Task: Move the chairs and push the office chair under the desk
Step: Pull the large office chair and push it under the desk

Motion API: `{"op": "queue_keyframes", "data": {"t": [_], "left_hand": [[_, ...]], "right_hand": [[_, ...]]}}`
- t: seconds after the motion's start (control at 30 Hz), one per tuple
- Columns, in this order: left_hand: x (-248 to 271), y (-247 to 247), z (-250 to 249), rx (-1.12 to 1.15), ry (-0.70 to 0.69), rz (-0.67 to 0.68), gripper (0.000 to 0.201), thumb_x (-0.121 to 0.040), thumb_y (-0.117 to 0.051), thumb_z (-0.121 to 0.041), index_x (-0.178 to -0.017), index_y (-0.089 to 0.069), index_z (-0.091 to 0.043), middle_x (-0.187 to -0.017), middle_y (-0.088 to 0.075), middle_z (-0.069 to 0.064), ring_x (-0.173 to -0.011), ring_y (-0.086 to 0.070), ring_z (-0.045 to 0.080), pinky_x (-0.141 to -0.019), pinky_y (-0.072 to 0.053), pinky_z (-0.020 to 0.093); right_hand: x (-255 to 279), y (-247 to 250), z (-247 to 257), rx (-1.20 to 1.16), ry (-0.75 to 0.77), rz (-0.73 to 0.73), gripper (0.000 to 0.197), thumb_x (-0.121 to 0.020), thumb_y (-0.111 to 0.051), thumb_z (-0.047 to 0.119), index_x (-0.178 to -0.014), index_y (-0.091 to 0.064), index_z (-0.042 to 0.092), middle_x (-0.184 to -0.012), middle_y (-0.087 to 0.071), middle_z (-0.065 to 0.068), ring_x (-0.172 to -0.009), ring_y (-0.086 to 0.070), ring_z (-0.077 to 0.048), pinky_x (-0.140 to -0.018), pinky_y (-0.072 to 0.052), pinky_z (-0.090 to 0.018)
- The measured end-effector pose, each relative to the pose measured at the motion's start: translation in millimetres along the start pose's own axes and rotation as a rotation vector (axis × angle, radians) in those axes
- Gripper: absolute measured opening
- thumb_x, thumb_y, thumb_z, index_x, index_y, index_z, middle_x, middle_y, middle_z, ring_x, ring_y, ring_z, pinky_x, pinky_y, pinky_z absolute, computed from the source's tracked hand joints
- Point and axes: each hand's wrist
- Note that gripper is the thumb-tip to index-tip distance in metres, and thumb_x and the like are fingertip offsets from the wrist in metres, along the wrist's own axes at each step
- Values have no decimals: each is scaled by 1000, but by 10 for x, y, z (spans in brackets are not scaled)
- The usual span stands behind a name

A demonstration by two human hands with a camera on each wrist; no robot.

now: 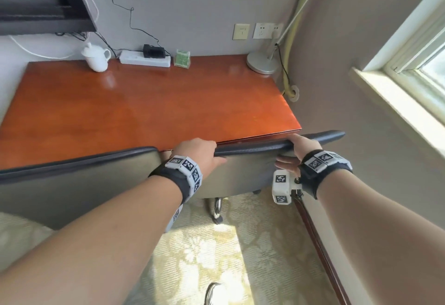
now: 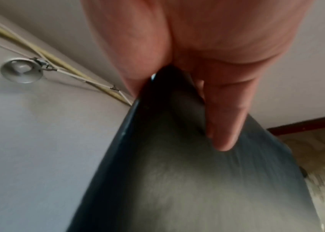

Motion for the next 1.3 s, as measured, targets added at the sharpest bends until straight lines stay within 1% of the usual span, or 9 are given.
{"op": "queue_keyframes", "data": {"t": [0.07,0.33,0.5,0.7,0.8,0.9,1.0,1.1,1.3], "left_hand": [[40,-7,-79,-33,-5,7,49,-102,-44,-65,-114,-65,-22,-106,-70,7,-96,-68,32,-68,-42,33],[261,-127,-330,-159,-49,39,42,-106,-36,-58,-101,-56,-21,-81,-58,0,-89,-67,30,-65,-42,35],[45,152,203,-115,52,39,43,-104,-43,-59,-119,-63,-24,-105,-71,7,-97,-68,33,-71,-43,35],[105,-25,256,10,60,42,50,-104,-45,-59,-140,-54,-27,-134,-66,2,-121,-61,30,-95,-52,40],[299,-57,440,80,51,50,76,-100,-56,-56,-164,-22,-32,-165,-38,-3,-155,-29,26,-126,-21,43],[614,21,1047,-16,176,-86,97,-94,-65,-54,-167,-5,-28,-172,-21,-4,-160,-10,24,-129,-6,44],[914,114,1678,-120,335,-61,83,-91,-63,-60,-158,-31,-24,-160,-43,0,-151,-33,28,-125,-22,46],[1070,115,1907,-111,351,74,33,-100,-55,-53,-116,-56,-24,-110,-69,2,-99,-63,29,-86,-52,41],[1195,-16,1950,-177,257,17,23,-107,-47,-43,-96,-49,-23,-87,-58,-3,-79,-56,25,-64,-36,35]], "right_hand": [[-119,15,-10,-3,62,37,12,-103,-64,26,-101,-59,16,-124,-70,-16,-74,-68,-15,-48,-57,-20],[-70,151,-64,-276,-26,43,22,-98,-72,10,-109,-53,8,-99,-75,-21,-80,-80,-38,-79,-66,-57],[-260,-282,19,-127,72,44,68,-44,-92,22,-105,-68,6,-112,-75,-16,-78,-80,-24,-73,-67,-38],[-245,-368,-46,-246,25,-48,56,-80,-78,12,-131,-57,2,-105,-76,-20,-62,-79,-32,-61,-66,-43],[-31,-355,-104,-277,70,-34,39,-92,-75,23,-121,-56,5,-114,-73,-19,-77,-78,-27,-67,-67,-40],[317,-416,-226,-169,75,-1,53,-82,-82,49,-115,-59,14,-113,-66,-11,-90,-73,-29,-68,-67,-39],[684,-714,-375,-56,5,130,92,-53,-86,69,-122,-52,17,-120,-66,-14,-93,-79,-40,-80,-66,-53],[1017,-1189,-410,-105,-20,236,69,-82,-77,69,-127,-47,27,-122,-66,-15,-82,-80,-43,-84,-65,-57],[1254,-1796,-420,-167,-68,272,52,-88,-73,64,-124,-51,32,-114,-72,-20,-78,-80,-45,-81,-66,-57]]}}
Point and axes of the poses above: each hand's wrist, its own x-axis away from the middle knuckle, its own y-axis out of the back of the hand, z = x × y
